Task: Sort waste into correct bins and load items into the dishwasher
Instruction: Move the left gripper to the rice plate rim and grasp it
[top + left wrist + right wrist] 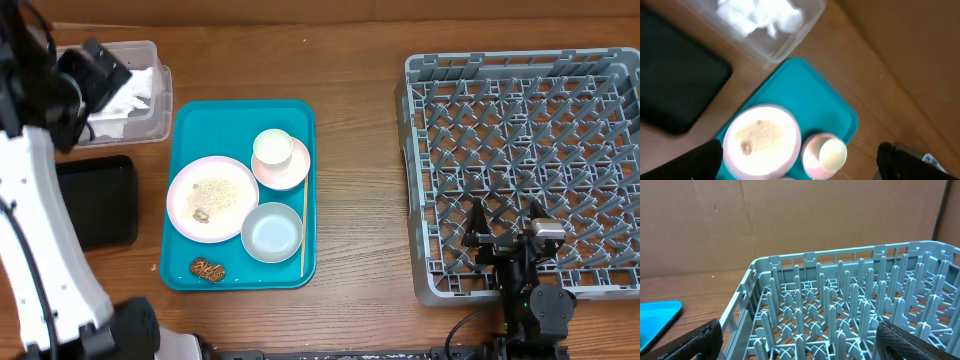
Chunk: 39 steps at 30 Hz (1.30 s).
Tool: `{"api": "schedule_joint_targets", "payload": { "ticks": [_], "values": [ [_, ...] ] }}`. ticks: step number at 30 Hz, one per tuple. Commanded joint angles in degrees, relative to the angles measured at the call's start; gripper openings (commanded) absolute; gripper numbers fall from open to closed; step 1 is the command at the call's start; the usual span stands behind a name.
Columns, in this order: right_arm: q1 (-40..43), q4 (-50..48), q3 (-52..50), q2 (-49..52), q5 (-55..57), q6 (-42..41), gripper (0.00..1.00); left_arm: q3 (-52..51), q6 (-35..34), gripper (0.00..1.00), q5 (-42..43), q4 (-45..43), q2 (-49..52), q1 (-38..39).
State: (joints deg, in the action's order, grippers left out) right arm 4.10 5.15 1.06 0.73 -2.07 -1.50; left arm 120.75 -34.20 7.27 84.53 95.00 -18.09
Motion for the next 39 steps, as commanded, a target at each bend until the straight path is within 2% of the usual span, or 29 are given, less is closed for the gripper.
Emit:
{"api": "schedule_joint_targets", "payload": {
  "ticks": [1, 7, 12, 18, 22, 23, 24, 26, 27, 28, 34, 39],
  "values": [
    [0.11, -0.37, -0.61, -0.57, 0.52, 0.0, 1.0, -0.07, -8.17, 1.0, -6.34, 5.11, -1.44, 0.15],
    [0.11, -0.37, -0.61, -0.57, 0.52, 0.0, 1.0, -0.09, -8.26, 1.0, -6.84, 11.91, -4.52, 0.15],
    [0.11, -0.37, -0.61, -0.57, 0.52, 0.02, 1.0, -2.84, -4.35, 1.0, -6.21, 12.26, -6.23, 1.75],
    [0.11, -0.37, -0.61, -0.57, 0.52, 0.02, 1.0, -13.0, -4.11, 1.0, -7.58, 11.21, -7.48, 8.07],
    [0.11, -0.37, -0.61, -0.57, 0.52, 0.02, 1.0, -22.51, -4.07, 1.0, -8.15, 5.42, -7.5, 13.16],
    [0.11, -0.37, -0.61, -0.57, 0.52, 0.02, 1.0, -25.14, -4.07, 0.97, -8.09, 3.21, -7.5, 14.38],
    [0.11, -0.37, -0.61, -0.57, 0.52, 0.02, 1.0, -27.74, -4.11, 0.87, -8.04, 1.05, -7.48, 15.56],
    [0.11, -0.37, -0.61, -0.57, 0.52, 0.02, 1.0, -33.2, -4.15, 0.42, -7.65, -3.5, -7.43, 17.66],
    [0.11, -0.37, -0.61, -0.57, 0.52, 0.02, 1.0, -35.85, -4.31, 0.15, -7.54, -5.73, -7.37, 18.58],
    [0.11, -0.37, -0.61, -0.57, 0.52, 0.0, 1.0, -38.4, -4.68, 0.04, -7.48, -7.93, -7.21, 19.34],
    [0.11, -0.37, -0.61, -0.57, 0.52, 0.02, 1.0, -52.43, -6.62, 0.04, -6.71, -22.08, -7.15, 21.16],
    [0.11, -0.37, -0.61, -0.57, 0.52, 0.02, 1.0, -61.48, -6.54, 0.04, 0.31, -33.35, -7.15, 21.27]
  ]
}}
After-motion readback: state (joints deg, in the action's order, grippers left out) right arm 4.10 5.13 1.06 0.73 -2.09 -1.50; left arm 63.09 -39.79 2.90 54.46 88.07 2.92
